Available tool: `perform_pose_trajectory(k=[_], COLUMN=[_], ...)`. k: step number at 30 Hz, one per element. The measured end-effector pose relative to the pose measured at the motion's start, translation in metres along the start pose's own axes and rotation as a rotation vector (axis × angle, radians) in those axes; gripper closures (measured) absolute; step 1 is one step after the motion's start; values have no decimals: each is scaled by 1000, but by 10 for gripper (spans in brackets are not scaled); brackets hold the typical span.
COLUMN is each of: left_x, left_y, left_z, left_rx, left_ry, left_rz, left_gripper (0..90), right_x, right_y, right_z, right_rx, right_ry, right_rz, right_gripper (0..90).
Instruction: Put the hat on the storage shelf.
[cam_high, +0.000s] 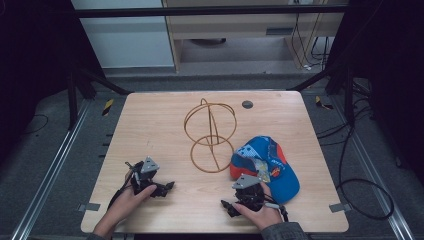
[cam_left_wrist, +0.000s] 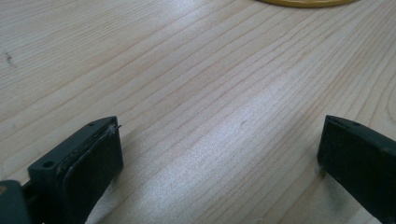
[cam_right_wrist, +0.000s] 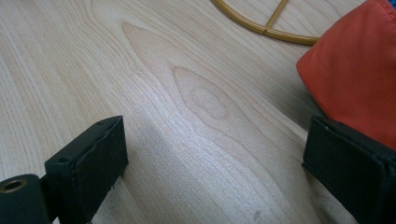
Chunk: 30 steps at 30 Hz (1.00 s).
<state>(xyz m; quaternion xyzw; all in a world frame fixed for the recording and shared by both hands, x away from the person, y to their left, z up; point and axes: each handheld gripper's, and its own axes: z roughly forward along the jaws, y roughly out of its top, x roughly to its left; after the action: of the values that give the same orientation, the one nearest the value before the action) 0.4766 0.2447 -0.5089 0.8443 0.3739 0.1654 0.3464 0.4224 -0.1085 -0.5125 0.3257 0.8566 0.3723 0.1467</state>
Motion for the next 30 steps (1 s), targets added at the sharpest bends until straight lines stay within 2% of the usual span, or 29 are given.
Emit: perform_pose_trajectory(k=[6,9,11,12,13,15,18,19,22,30], left_x=[0,0,0,0,0,0,0,0,0,0], left_y=[0,0,0,0,0,0,0,0,0,0], left_z=[0,0,0,0,0,0,0,0,0,0], left_rx=[0,1,0,0,0,0,0,0,0,0], left_ry=[0,0,0,0,0,0,0,0,-1,-1], left_rz=[-1,0,1,1,1,1,1,1,-1,-1], left_gripper=[0,0,0,0,0,0,0,0,0,0], right_x=[0,-1,-1,0,0,5,6,4,-3,-18], right_y=[0,-1,0,2,2,6,8,9,8,16], right_z=[0,-1,-3,-8,-8,-20,-27,-38,-51,-75], right_rx=[3,-10,-2,-4,-4,-4,2,0,-3,-15], right_ry=[-2,-7,-21,-7,-7,-10,-10,-27,-55,-103], right_rz=[2,12,31,61,61,43,39,48,85,90], right_gripper=[66,103,142,136,136,122,118,126,142,142])
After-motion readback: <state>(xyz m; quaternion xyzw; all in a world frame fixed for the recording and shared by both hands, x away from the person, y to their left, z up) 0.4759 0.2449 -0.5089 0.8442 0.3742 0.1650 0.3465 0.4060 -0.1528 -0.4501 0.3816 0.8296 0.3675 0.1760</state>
